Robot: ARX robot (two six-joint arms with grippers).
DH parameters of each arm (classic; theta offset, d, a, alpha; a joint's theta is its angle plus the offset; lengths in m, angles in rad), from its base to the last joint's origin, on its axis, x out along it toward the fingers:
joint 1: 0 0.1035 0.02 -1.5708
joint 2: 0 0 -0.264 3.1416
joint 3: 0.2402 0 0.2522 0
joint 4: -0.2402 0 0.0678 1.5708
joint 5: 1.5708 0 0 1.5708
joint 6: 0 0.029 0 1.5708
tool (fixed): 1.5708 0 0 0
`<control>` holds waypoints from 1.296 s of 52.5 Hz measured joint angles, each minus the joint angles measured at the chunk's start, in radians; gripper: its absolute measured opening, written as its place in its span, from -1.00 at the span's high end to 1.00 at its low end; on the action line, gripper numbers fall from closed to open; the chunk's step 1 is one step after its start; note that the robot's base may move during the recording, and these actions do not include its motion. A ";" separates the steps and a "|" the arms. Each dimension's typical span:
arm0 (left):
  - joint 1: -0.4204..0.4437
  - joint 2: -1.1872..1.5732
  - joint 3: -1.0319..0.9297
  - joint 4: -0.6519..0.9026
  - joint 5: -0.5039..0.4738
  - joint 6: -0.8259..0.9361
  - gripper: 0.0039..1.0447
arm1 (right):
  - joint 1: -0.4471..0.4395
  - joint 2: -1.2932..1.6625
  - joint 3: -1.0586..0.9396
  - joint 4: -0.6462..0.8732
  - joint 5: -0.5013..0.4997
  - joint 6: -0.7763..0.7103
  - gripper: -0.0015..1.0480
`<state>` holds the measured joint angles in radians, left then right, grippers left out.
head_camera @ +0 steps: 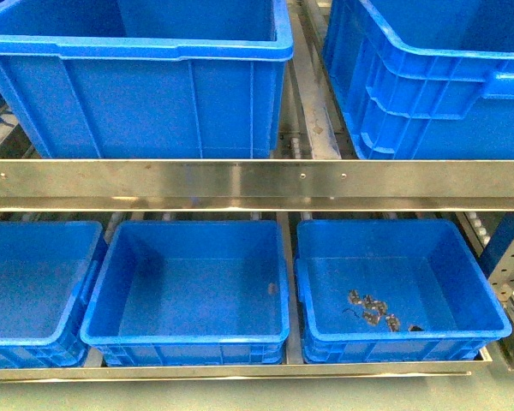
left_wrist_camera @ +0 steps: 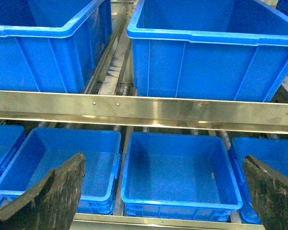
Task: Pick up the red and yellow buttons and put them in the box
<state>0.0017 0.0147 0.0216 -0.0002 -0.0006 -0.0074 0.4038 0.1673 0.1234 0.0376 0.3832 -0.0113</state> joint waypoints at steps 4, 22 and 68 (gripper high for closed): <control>0.000 0.000 0.000 0.000 0.000 0.000 -0.85 | -0.074 -0.033 -0.016 -0.011 -0.071 0.000 0.95; 0.000 0.000 0.000 0.000 0.000 0.000 -0.85 | -0.316 -0.107 -0.062 -0.040 -0.337 0.005 0.95; 0.000 0.000 0.000 0.000 0.000 0.000 -0.85 | -0.400 -0.162 -0.092 -0.039 -0.381 0.011 0.46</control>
<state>0.0017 0.0147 0.0216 -0.0002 -0.0002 -0.0074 0.0036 0.0055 0.0319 -0.0013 0.0021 -0.0006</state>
